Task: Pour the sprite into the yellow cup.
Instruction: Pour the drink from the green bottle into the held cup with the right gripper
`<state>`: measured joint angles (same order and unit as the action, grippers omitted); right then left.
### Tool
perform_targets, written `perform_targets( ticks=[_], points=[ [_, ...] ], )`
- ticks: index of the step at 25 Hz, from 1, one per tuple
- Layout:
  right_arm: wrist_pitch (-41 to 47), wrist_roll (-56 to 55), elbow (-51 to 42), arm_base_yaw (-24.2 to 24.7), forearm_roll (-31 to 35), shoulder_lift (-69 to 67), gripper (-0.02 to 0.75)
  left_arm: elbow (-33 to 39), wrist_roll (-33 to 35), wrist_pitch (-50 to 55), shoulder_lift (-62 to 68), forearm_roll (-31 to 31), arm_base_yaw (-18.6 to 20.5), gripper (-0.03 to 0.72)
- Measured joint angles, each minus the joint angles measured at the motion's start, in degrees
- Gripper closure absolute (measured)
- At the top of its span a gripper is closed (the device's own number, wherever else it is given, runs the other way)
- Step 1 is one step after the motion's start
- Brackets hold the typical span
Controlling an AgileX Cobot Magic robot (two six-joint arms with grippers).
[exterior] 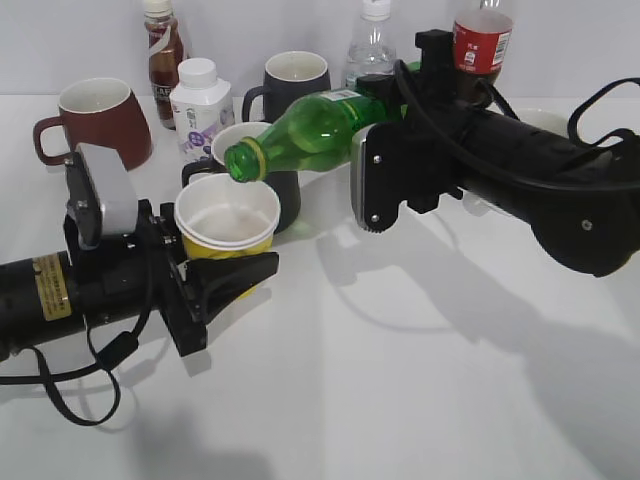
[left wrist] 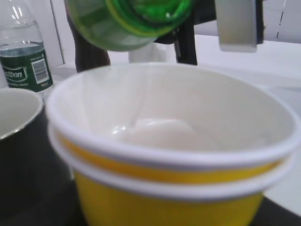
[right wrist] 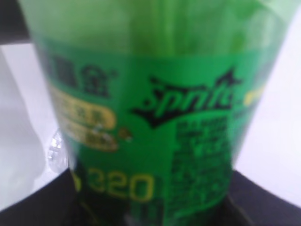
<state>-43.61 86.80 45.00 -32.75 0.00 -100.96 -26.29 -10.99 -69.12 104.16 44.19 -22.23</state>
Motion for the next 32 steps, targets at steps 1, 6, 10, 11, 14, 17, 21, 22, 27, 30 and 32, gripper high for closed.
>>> perform_targets(
  ticks=[1,6,10,11,14,17,21,22,27,30,32],
  points=[
    [0.0,0.29,0.0,0.0,0.0,0.0,0.38,0.0,0.0,0.0,0.0,0.21,0.0,0.267],
    [0.0,2.16,0.0,0.0,0.0,0.0,0.381,0.0,0.0,0.0,0.0,1.06,0.0,0.267],
    [0.0,3.25,0.0,0.0,0.0,0.0,0.381,0.0,0.0,0.0,0.0,1.6,0.0,0.267],
    [0.0,3.45,0.0,0.0,0.0,0.0,0.381,0.0,0.0,0.0,0.0,1.91,0.0,0.267],
    [0.0,3.76,0.0,0.0,0.0,0.0,0.381,0.0,0.0,0.0,0.0,2.49,0.0,0.267],
    [0.0,4.07,0.0,0.0,0.0,0.0,0.381,0.0,0.0,0.0,0.0,2.6,0.0,0.267],
    [0.0,5.34,0.0,0.0,0.0,0.0,0.381,0.0,0.0,0.0,0.0,2.66,0.0,0.267],
    [0.0,5.39,0.0,0.0,0.0,0.0,0.381,0.0,0.0,0.0,0.0,2.71,0.0,0.267],
    [-0.05,5.5,0.0,0.0,0.0,0.0,0.381,0.05,0.0,0.0,0.0,3.0,0.0,0.267],
    [-0.05,5.5,0.0,0.0,0.0,0.0,0.381,0.05,0.0,0.0,0.0,3.07,0.0,0.267],
    [-0.11,5.5,0.0,0.0,0.0,0.0,0.381,0.05,0.0,0.0,0.0,3.14,0.0,0.267]
  ],
)
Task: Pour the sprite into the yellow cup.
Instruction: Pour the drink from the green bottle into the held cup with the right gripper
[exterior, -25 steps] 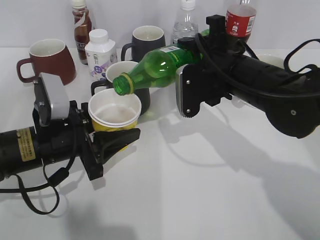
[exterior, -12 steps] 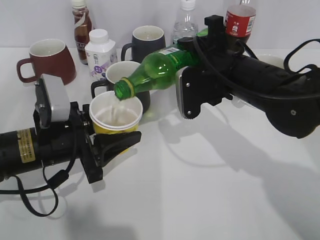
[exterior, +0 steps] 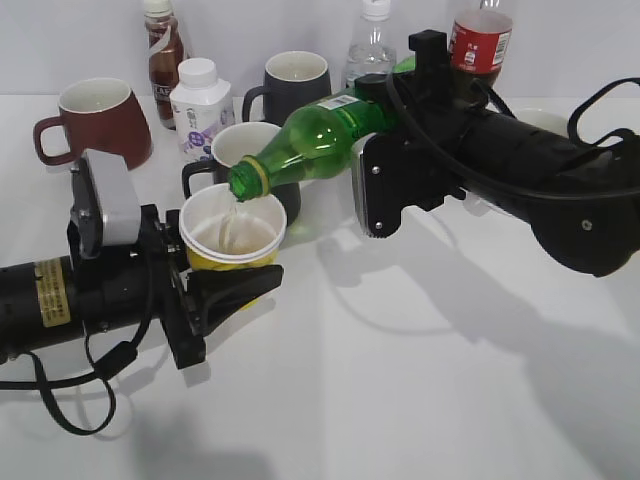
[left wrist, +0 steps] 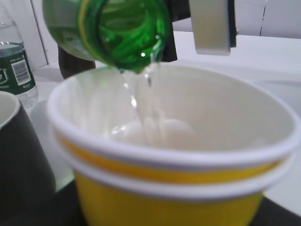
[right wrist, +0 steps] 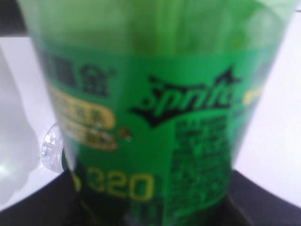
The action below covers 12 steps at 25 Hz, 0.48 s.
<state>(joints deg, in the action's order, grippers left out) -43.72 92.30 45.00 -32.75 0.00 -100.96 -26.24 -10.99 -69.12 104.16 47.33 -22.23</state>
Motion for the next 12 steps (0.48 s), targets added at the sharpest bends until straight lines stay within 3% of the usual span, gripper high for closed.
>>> perform_targets(
  ticks=[12],
  points=[
    [-0.16,0.6,0.0,0.0,0.0,0.0,0.381,0.0,0.0,0.0,0.0,0.28,0.0,0.267]
  ],
)
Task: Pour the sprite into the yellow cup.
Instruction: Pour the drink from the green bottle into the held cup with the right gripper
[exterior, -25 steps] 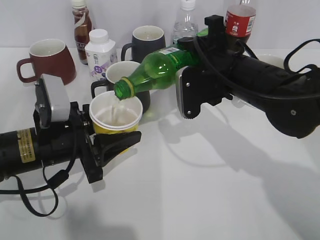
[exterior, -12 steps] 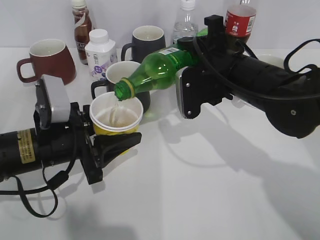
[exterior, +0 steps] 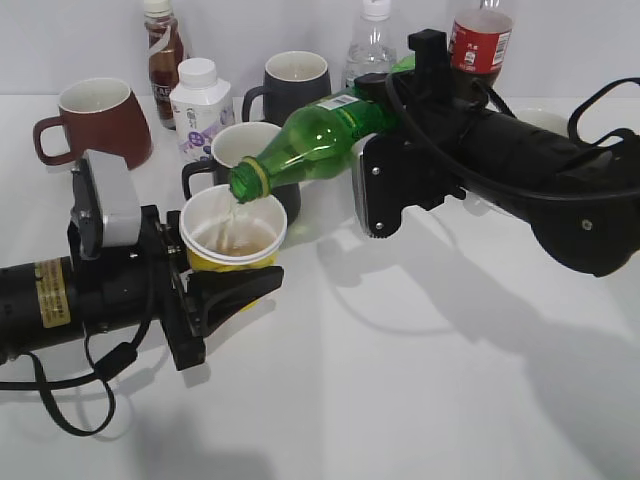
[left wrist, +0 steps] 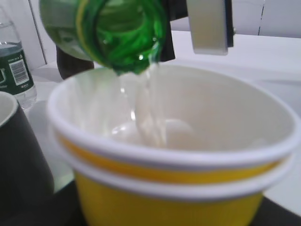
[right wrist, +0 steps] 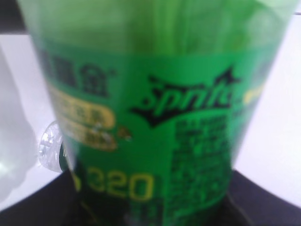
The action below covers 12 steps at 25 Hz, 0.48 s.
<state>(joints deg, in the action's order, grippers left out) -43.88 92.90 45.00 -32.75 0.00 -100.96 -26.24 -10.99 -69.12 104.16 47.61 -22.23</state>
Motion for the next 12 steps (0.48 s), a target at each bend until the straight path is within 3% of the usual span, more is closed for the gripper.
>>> perform_targets(
  ticks=[12],
  points=[
    [-0.1,0.69,0.0,0.0,0.0,0.0,0.381,0.0,0.0,0.06,0.0,0.0,0.0,0.267]
  ],
)
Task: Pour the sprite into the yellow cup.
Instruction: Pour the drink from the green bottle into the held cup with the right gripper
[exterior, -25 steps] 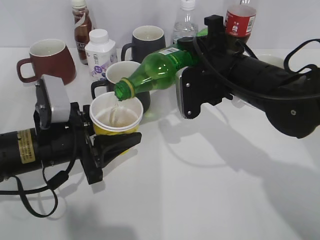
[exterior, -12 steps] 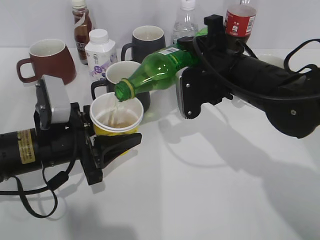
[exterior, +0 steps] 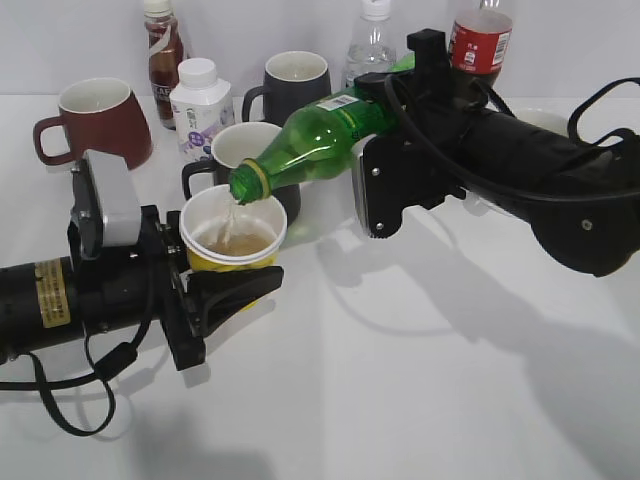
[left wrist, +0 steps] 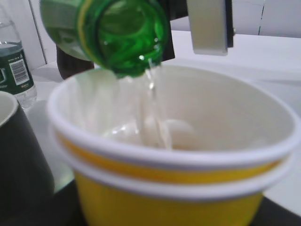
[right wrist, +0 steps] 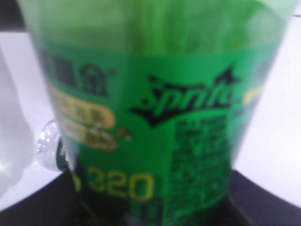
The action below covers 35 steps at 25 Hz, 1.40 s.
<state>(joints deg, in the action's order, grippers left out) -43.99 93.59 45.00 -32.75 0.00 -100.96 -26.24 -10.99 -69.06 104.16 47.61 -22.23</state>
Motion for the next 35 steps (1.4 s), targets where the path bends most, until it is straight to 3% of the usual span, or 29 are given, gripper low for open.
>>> perform_targets(
  ticks=[20,30,35],
  points=[
    [-0.56,-0.68,0.0,0.0,0.31,0.0,0.381,0.0,0.0,0.33,0.0,0.0,0.0,0.267],
    [2.83,-24.17,0.0,0.0,-2.85,0.0,0.381,0.0,0.0,0.39,0.0,-4.1,0.0,0.267],
    [3.2,-43.7,0.05,0.0,-8.78,0.04,0.381,0.0,0.0,0.55,-0.66,-7.76,0.0,0.267]
  ],
)
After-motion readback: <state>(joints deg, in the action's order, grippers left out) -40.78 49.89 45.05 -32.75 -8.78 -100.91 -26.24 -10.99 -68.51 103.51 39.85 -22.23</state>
